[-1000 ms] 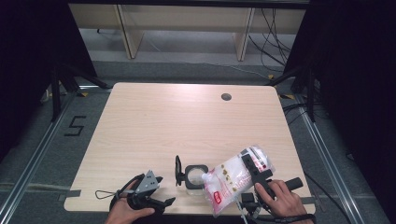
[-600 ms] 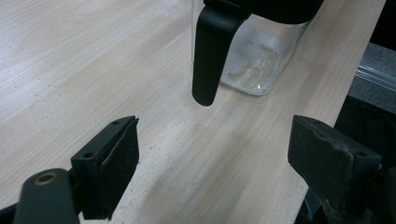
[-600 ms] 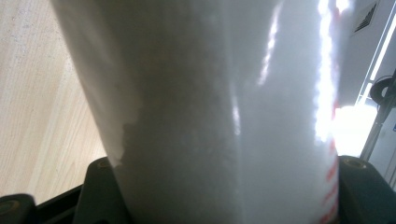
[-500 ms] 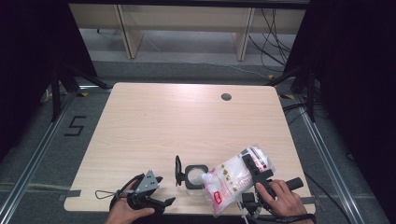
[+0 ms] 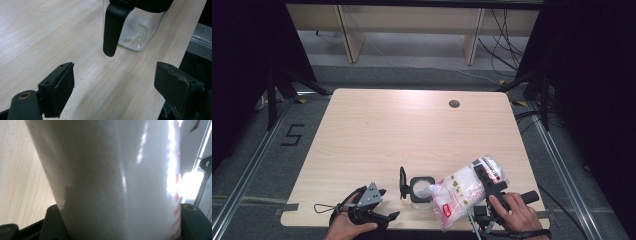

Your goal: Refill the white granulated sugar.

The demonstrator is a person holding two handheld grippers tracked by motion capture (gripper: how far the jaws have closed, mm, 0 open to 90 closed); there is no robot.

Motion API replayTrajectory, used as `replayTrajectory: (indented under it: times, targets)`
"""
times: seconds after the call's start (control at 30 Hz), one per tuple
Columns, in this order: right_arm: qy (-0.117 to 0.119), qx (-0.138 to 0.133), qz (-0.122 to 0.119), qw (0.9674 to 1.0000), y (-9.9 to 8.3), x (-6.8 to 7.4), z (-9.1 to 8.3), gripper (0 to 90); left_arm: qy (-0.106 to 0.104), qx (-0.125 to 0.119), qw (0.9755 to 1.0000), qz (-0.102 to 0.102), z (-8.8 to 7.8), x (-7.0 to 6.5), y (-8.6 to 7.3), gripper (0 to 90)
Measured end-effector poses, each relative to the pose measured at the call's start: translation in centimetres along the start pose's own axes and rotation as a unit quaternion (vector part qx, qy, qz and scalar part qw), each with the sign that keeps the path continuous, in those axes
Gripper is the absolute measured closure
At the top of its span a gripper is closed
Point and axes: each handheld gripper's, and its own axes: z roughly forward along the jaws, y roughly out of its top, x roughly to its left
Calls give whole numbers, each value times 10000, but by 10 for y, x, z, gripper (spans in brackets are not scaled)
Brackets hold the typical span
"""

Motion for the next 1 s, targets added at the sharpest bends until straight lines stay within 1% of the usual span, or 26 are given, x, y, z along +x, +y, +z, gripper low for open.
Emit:
replayTrajectory:
  times: [0.03, 0.07, 0.1, 0.13, 0.17, 0.2, 0.23, 0.27, 0.3, 0.33, 0.37, 0.4, 0.43, 0.47, 0.5, 0.57, 0.6, 0.67, 0.7, 0.73, 0.77, 0.8, 0.83, 0.87, 0.97, 1.0]
  targets:
    - [28, 39, 113, 9999, -1, 2, -1, 406, 24, 7, 10000, 1, 0, 0, 0, 161]
    - [-15, 5, 3, 10000, -1, 0, -1, 406, 56, 40, 10000, 43, 0, 1, 0, 162]
    - [34, 40, 112, 9999, -1, 1, -1, 406, 54, 41, 10000, 42, -1, 1, 0, 161]
    - [24, 51, 140, 9999, -1, 2, -1, 406, 53, 43, 10000, 41, -1, 1, 0, 161]
    - [2, 28, 56, 10000, -1, 0, -2, 406, 54, 41, 10000, 40, -1, 1, 0, 161]
    - [-18, 10, 46, 10000, 0, 0, -1, 406, 55, 37, 10000, 42, -1, 1, 0, 161]
    - [1, 20, 124, 9999, -1, 1, -2, 406, 54, 35, 10000, 44, -1, 1, 0, 161]
    - [-33, -7, 36, 10000, 0, 0, -2, 406, 52, 32, 10000, 41, -1, 1, 0, 161]
    - [-5, 27, 158, 9999, -1, 2, -2, 406, 24, -14, 10000, -14, 0, 0, 0, 161]
    - [-32, -1, 97, 9999, -1, 0, -2, 406, 35, 30, 10000, 32, -1, 1, 0, 161]
    - [9, 80, 229, 9997, -1, 3, -3, 406, 28, 0, 10000, 2, -1, 1, 0, 161]
    - [8, 53, 176, 9998, -1, 2, -3, 407, 48, 36, 10000, 46, -1, 1, 0, 161]
    - [46, 71, 167, 9998, -1, 2, -3, 406, 52, 28, 10000, 40, -1, 1, 0, 161]
    - [18, 54, 175, 9998, -1, 2, -3, 406, 45, 39, 10000, 53, -1, 1, 0, 161]
    - [70, 101, 174, 9998, -1, 2, -3, 406, 20, 3, 10000, 9, 0, 0, 0, 161]
    - [88, 111, 276, 9995, -1, 4, -3, 406, -5, -8, 10000, 1, 0, 0, 0, 161]
    - [38, 6, 116, 9999, 0, 2, -2, 406, 18, -6, 10000, -1, 0, 0, 0, 161]
    - [1, -20, 111, 9999, 0, 2, -2, 406, 30, 3, 10000, 1, 0, 1, 0, 161]
    - [-3, -19, 115, 9999, 0, 2, -2, 406, -16, -127, 9998, -145, 1, -1, 0, 161]
    - [16, -25, 119, 9999, 0, 2, -2, 406, 9, -64, 10000, 23, 0, 1, 0, 161]
    - [14, -33, 128, 9999, 0, 2, -2, 406, 16, -69, 10000, 67, 0, 1, 1, 161]
    - [0, -19, 159, 9999, 1, 3, -2, 406, 8, -16, 10000, 2, 0, 1, 0, 161]
    - [-37, -55, 100, 9999, 1, 2, -1, 406, -25, -66, 9999, -76, 1, 0, 0, 161]
    - [-44, -47, 74, 10000, 1, 2, -1, 407, 13, 20, 10000, 19, 0, 1, 0, 161]
    - [-30, -68, 91, 9999, 1, 3, -1, 406, 4, -16, 10000, -16, 0, 0, 0, 161]
    - [-34, -74, 88, 9999, 1, 4, -1, 406, 29, 16, 10000, 19, 0, 1, 0, 161]
